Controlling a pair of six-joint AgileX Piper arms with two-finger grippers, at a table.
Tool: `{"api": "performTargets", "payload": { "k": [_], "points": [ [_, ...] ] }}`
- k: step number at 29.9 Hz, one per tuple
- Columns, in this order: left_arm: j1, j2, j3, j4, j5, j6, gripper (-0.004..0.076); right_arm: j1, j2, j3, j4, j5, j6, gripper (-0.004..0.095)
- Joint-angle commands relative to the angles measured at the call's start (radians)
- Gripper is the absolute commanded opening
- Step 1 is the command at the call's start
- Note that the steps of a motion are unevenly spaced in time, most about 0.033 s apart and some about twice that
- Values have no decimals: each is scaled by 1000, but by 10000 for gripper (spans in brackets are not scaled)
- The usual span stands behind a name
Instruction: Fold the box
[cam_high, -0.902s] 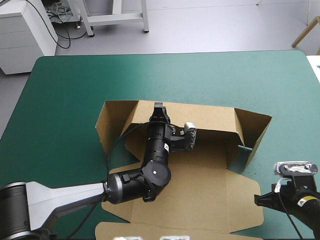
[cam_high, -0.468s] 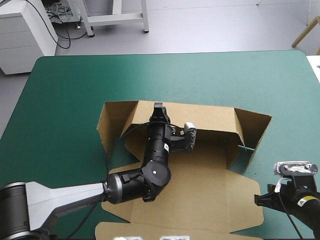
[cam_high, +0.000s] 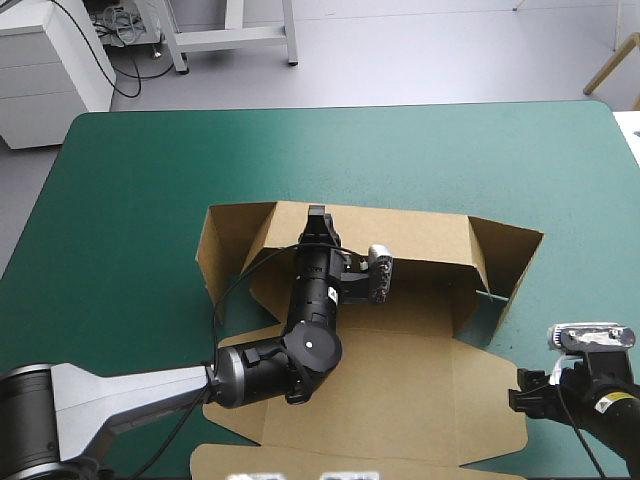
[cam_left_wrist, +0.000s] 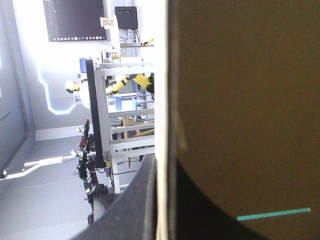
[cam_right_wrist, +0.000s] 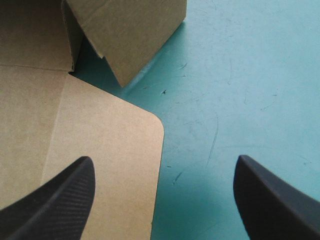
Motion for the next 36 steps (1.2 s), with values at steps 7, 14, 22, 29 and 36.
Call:
{"api": "performTargets", "payload": {
  "k": [7, 14, 22, 29, 36],
  "points": [
    [-4, -43, -18, 29, 35, -14, -10, 2, 16, -118, 109, -31, -7, 632],
    [-4, -43, -18, 33, 33, -14, -10, 2, 234, -417, 109, 33, -4, 605],
    [-4, -43, -18, 31, 33, -14, -10, 2, 547, -757, 107, 27, -11, 603],
    [-4, -43, -18, 31, 33, -14, -10, 2, 803, -926, 127, 24, -4, 603],
    [-4, -43, -18, 31, 33, -18, -10, 2, 950, -932, 155, 38, 1, 600]
  ]
}}
